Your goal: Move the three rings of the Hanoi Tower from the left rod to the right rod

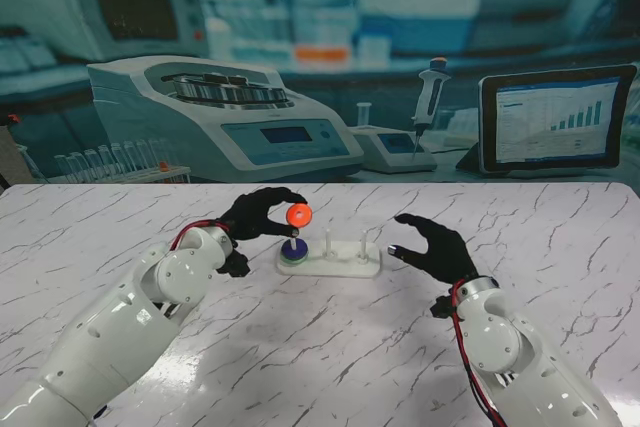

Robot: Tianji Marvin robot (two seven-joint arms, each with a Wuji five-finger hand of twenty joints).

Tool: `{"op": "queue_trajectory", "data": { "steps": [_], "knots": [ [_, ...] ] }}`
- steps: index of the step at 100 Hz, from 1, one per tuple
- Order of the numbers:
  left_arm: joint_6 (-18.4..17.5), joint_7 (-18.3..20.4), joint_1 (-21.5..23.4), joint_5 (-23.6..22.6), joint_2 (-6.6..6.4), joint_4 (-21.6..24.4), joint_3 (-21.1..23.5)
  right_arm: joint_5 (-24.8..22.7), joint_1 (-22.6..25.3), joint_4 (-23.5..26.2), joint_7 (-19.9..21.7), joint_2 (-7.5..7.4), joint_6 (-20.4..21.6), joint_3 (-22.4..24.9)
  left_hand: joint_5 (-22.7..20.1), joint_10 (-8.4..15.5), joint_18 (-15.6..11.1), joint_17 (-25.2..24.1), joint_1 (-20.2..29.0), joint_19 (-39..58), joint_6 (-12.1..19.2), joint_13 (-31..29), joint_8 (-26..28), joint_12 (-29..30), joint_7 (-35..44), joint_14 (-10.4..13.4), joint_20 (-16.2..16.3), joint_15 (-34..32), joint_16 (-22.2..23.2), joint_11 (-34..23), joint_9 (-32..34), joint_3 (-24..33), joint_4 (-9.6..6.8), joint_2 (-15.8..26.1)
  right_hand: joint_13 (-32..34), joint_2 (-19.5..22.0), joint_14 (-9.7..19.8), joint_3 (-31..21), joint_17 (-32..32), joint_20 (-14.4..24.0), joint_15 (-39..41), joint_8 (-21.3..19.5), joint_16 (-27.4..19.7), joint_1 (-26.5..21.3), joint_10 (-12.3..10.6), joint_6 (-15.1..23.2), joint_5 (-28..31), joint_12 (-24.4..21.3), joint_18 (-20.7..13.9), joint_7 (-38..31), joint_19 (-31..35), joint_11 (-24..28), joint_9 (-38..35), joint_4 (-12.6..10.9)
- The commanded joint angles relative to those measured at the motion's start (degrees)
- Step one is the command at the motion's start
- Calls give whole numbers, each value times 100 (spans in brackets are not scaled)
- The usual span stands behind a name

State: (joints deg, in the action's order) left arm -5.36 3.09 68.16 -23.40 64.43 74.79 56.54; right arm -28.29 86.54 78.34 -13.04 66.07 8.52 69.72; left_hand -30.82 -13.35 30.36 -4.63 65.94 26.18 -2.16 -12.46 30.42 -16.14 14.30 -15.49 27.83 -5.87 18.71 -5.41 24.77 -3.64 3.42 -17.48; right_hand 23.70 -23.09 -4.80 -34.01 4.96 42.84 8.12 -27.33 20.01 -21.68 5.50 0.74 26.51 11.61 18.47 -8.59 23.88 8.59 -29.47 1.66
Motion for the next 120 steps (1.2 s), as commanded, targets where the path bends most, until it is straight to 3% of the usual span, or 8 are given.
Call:
{"op": "queue_trajectory", "data": {
  "steps": [1, 71, 120],
  "knots": [
    [-190, 74, -87, 95, 85, -18, -68, -7, 45, 21, -39, 48, -2, 8, -553, 5, 159, -53, 425, 113, 389, -99, 267, -24, 664, -26, 27, -23, 56, 69, 51, 184, 71, 368, 84, 117, -33, 33, -91, 76, 35, 66, 64, 17, -36, -41, 33, 36, -41, -40, -33, 15, 32, -87],
    [-568, 241, -1066, 1025, 424, -882, -1320, -28, 166, 142, -383, 109, 91, 222, -534, 21, 153, -47, 414, 115, 393, -101, 259, -27, 604, -20, 37, -28, 59, 68, 37, 193, 55, 393, 76, 230, -53, 102, -110, 74, 60, 40, 71, -59, -4, -65, 105, 45, -52, -96, -44, 65, 26, -84],
    [-766, 291, -1667, 1260, 706, -1573, -2028, -75, 237, 230, -534, 127, 179, 336, -509, 46, 152, -38, 410, 133, 434, -107, 248, -30, 589, 3, 43, -33, 58, 58, 31, 202, 37, 406, 83, 294, -36, 149, -118, 73, 72, 36, 66, -52, -35, -30, 91, 31, -60, -100, -48, 61, 32, -91]
  ]
}}
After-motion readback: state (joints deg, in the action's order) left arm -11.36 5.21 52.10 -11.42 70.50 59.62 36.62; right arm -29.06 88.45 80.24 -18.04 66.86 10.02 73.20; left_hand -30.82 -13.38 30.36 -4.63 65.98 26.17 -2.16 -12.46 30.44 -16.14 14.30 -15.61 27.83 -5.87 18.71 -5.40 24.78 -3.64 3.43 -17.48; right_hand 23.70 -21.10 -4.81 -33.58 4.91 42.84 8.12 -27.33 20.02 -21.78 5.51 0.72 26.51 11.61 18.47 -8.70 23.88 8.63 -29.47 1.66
